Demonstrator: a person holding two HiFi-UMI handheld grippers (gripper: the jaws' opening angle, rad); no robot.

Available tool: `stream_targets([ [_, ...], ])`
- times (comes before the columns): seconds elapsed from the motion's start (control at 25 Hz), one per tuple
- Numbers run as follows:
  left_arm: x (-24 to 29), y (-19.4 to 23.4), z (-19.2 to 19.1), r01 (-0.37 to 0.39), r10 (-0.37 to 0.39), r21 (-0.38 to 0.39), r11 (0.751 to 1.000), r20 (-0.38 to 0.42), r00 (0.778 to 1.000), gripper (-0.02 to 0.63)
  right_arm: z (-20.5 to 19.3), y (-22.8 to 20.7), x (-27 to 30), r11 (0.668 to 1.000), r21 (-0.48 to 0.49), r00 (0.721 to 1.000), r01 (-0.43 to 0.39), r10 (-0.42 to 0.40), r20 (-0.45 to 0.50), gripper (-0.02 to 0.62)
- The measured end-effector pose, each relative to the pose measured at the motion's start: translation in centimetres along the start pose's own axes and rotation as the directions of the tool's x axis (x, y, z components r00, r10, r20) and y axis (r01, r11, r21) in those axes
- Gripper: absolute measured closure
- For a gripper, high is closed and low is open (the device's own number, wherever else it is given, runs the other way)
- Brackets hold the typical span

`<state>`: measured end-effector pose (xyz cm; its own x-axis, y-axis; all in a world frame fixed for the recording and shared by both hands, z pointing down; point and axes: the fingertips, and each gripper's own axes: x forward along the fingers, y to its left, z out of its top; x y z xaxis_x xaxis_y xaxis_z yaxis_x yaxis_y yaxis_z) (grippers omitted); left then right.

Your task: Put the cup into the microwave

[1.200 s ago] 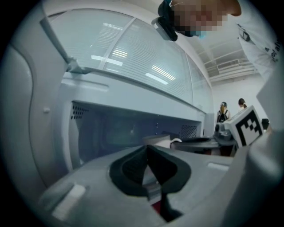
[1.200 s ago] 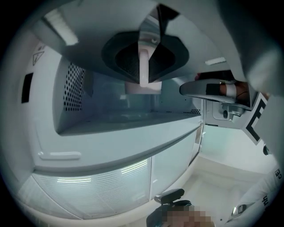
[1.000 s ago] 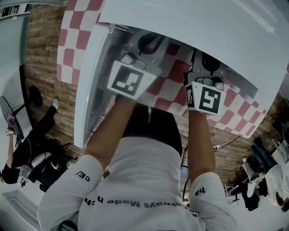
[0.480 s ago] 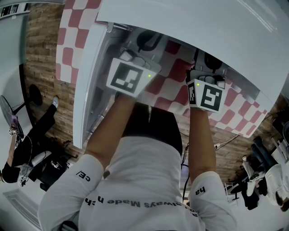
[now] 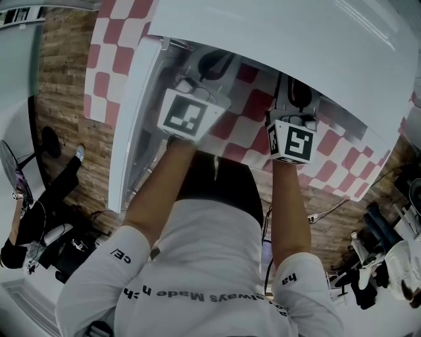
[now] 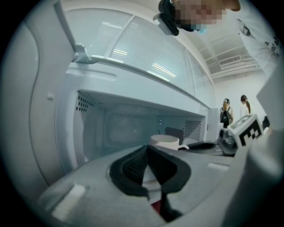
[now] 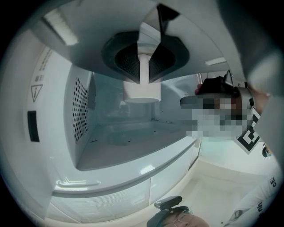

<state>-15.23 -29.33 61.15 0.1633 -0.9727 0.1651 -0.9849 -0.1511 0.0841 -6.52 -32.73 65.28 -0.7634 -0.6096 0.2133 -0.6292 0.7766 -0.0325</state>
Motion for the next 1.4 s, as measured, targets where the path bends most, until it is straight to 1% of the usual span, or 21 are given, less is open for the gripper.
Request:
stream_targets([
  [0.12,-0.4,-0.2,0.3,-0.002,0.003,0.007,1.0,-0.007,1.0,0.603,-0.2,-0.1,-0.2,1.0,0.009,0.999,-0.006,0.006,-0.032,0.551],
  [0.32,-1.3,-0.8,1.0,-0.002,0.003,0.016,1.0,-0.034,0.999,0.603,0.3,-0.3,-0.9,1.0,0.013,0.998,-0.004,0.005,-0.069,0.519],
  [0.52,-2.8,-2.0,2.2,0.008,-0.006,0.024,1.0,-0.055,0.998,0.603,1.8,-0.2,-2.5,1.0,0.003,0.996,-0.007,0.007,-0.09,0.518],
  [0.76,-4.9,-3.8,4.6,0.029,-0.028,0.016,0.999,-0.049,0.998,0.603,4.1,0.0,-5.3,1.0,-0.012,0.993,-0.007,0.006,-0.115,0.52],
  [1.0,-6.9,-5.7,8.1,0.061,-0.061,-0.005,0.998,-0.022,0.998,0.603,8.0,1.0,-8.6,0.999,-0.028,0.994,-0.032,0.028,-0.108,0.523],
  [1.16,-8.3,-7.4,10.4,0.081,-0.082,-0.008,0.997,-0.012,0.997,0.601,11.5,1.6,-10.6,0.999,-0.028,0.996,-0.039,0.037,-0.083,0.525],
  [1.4,-10.4,-9.0,14.8,0.093,-0.093,-0.01,0.996,0.014,0.996,0.601,16.8,2.6,-13.2,0.998,-0.03,0.997,-0.061,0.06,-0.047,0.531],
])
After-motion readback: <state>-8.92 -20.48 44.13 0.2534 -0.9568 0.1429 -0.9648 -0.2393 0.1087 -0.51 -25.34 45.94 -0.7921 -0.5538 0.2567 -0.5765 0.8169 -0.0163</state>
